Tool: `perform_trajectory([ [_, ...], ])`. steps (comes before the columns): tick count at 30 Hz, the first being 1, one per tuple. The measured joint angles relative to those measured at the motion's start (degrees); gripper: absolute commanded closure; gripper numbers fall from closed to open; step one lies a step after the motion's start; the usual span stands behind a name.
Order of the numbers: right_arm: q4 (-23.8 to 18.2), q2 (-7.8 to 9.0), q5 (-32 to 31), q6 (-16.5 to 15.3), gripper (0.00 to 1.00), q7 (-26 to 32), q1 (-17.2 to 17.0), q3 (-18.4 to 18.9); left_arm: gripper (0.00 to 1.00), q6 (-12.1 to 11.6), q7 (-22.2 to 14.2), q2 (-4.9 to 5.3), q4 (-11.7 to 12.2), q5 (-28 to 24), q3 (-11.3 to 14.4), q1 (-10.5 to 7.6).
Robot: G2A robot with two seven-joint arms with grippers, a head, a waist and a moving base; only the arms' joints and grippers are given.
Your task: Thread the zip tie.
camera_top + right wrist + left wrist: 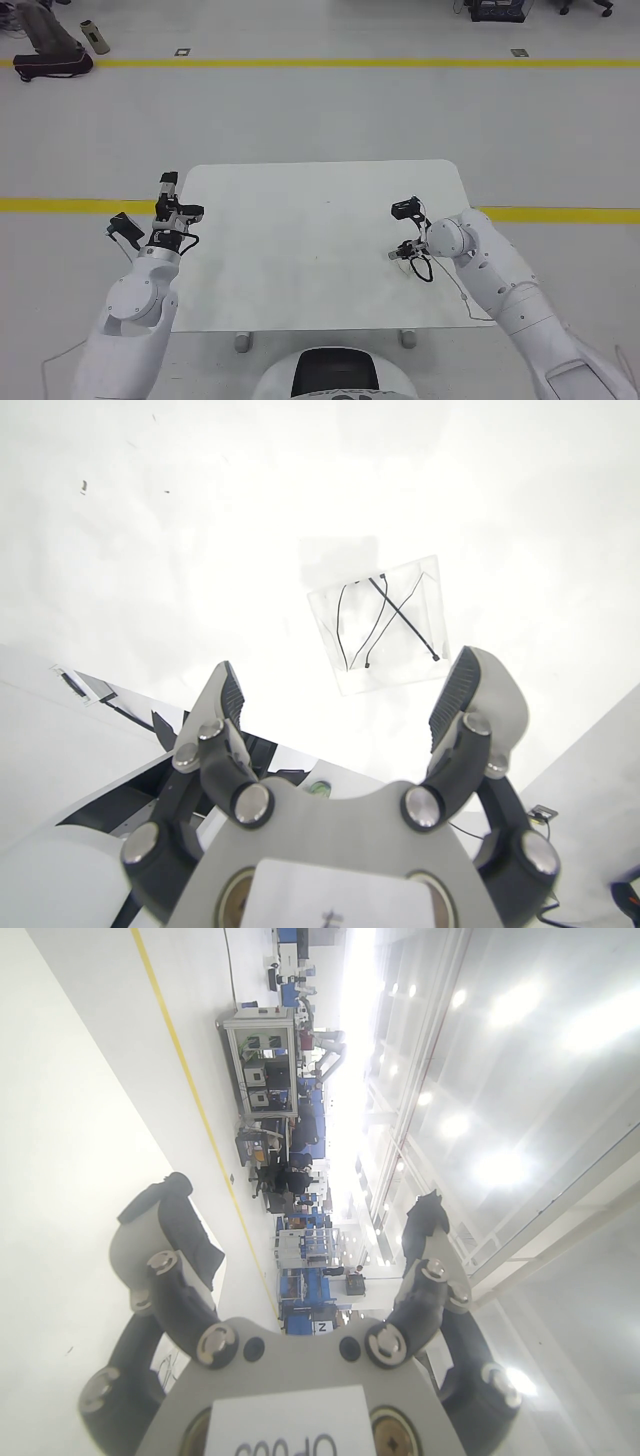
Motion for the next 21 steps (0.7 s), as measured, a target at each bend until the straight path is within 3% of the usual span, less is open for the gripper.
perform_trajectory([
  [18, 0.1, -0.12, 0.4, 0.3, 0.0, 0.2, -0.2, -0.6, 0.0, 0.0, 0.0, 0.0, 0.0, 0.0, 0.0, 0.0],
  [21, -0.9, -0.07, -4.0, 0.5, 0.0, -0.9, -0.9, -1.9, 0.0, 0.0, 0.0, 0.0, 0.0, 0.0, 0.0, 0.0],
])
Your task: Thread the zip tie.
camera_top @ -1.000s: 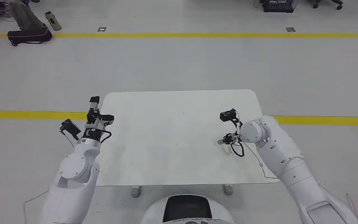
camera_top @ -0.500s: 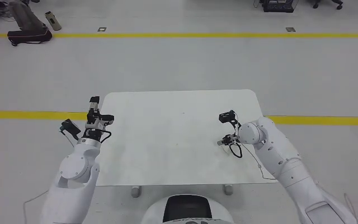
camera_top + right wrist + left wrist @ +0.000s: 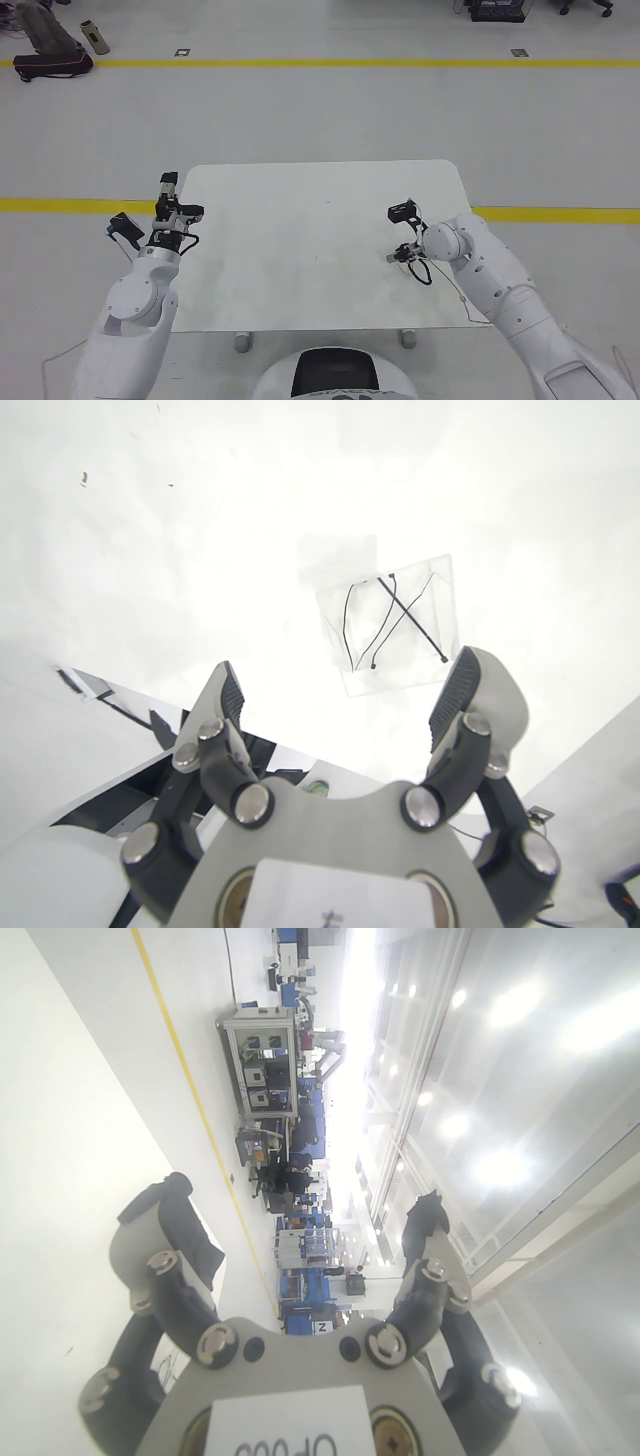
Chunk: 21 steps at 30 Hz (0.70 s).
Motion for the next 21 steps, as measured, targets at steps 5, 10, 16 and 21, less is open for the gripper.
perform_trajectory([
  [5, 1.0, -0.32, -0.2, 2.6, 0.0, 2.6, 0.7, -0.3, 0.0, 0.0, 0.0, 0.0, 0.0, 0.0, 0.0, 0.0],
  [10, 1.9, -0.7, 0.8, 4.5, 0.38, 2.9, 1.4, -0.5, 0.0, 0.0, 0.0, 0.0, 0.0, 0.0, 0.0, 0.0],
  [16, 2.2, -0.68, 1.9, 5.7, 0.67, 2.1, 1.1, 0.8, 0.0, 0.0, 0.0, 0.0, 0.0, 0.0, 0.0, 0.0],
  [21, 2.0, -0.66, 1.7, 6.4, 0.78, 1.8, 0.5, 1.0, 0.0, 0.0, 0.0, 0.0, 0.0, 0.0, 0.0, 0.0],
])
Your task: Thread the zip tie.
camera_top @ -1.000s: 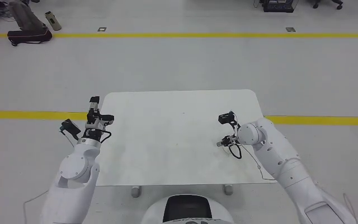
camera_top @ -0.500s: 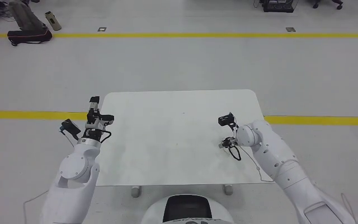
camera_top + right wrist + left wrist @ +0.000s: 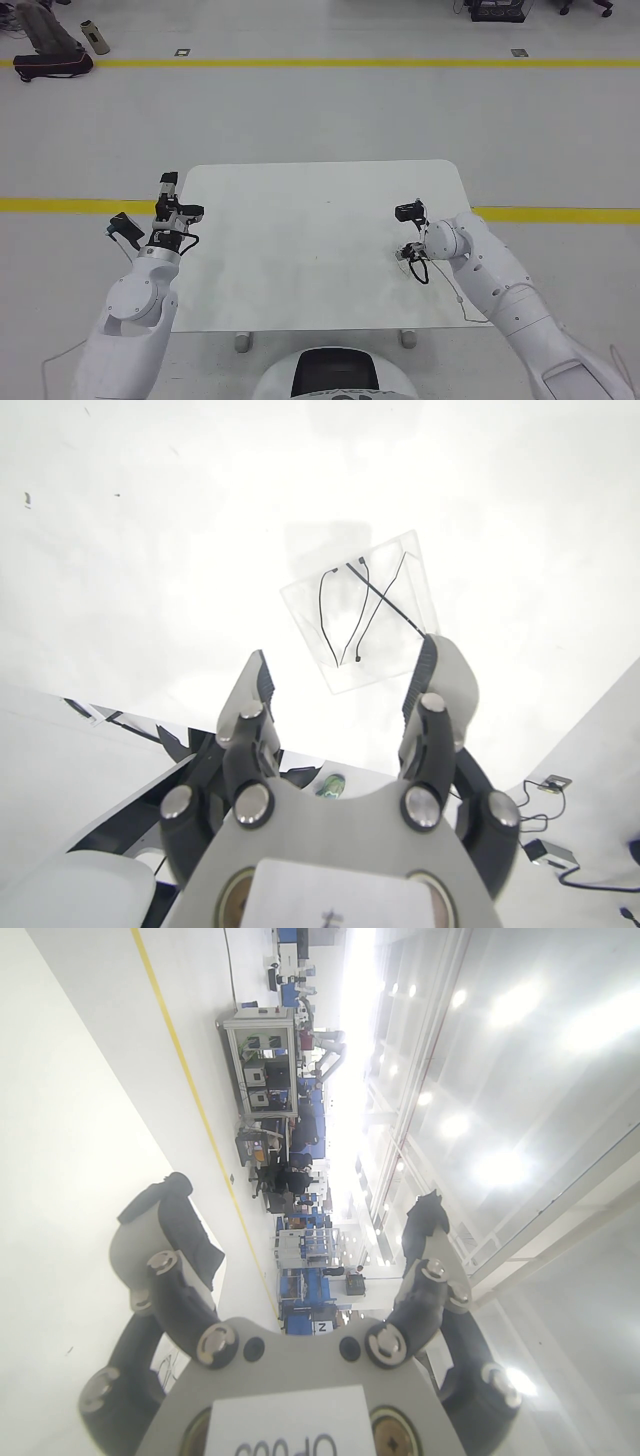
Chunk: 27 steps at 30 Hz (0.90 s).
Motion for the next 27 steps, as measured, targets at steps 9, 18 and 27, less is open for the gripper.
perform_trajectory([
  [9, 0.5, -0.06, 0.8, 1.0, 0.82, -1.6, -1.1, 0.7, 0.0, 0.0, 0.0, 0.0, 0.0, 0.0, 0.0, 0.0],
  [18, 2.6, -0.4, 1.5, 1.8, 0.82, -3.3, -1.4, 0.6, 0.0, 0.0, 0.0, 0.0, 0.0, 0.0, 0.0, 0.0],
  [27, 6.1, -1.11, 3.1, 2.6, 0.9, -6.4, -0.4, 0.1, 0.0, 0.0, 0.0, 0.0, 0.0, 0.0, 0.0, 0.0],
])
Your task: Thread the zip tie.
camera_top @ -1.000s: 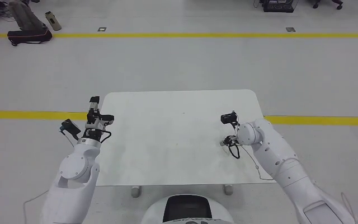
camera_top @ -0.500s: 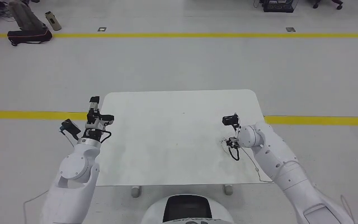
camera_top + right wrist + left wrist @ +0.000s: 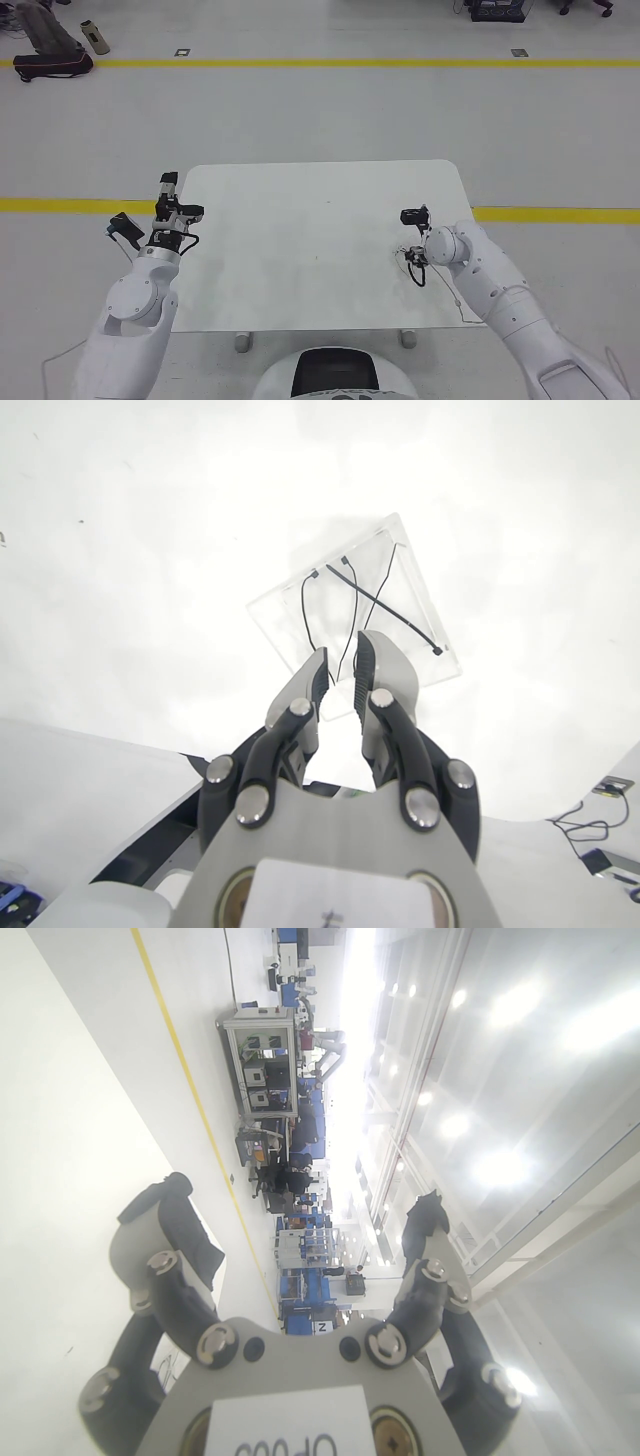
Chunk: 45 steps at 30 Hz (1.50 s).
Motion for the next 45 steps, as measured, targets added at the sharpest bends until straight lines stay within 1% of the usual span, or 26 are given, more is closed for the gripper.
perform_trajectory([
  [8, 2.6, -0.85, -0.3, 1.6, 0.89, -0.8, 1.7, -1.6, 0.0, 0.0, 0.0, 0.0, 0.0, 0.0, 0.0, 0.0],
  [24, 8.0, -2.54, -0.4, 1.9, 0.87, -2.3, 4.2, -4.6, 0.0, 0.0, 0.0, 0.0, 0.0, 0.0, 0.0, 0.0],
  [29, 8.8, -2.9, -0.9, 2.7, 0.86, -2.9, 4.5, -5.0, 0.0, 0.0, 0.0, 0.0, 0.0, 0.0, 0.0, 0.0],
  [45, 9.9, -3.85, -1.7, 3.7, 0.9, -4.1, 4.9, -5.9, 0.0, 0.0, 0.0, 0.0, 0.0, 0.0, 0.0, 0.0],
])
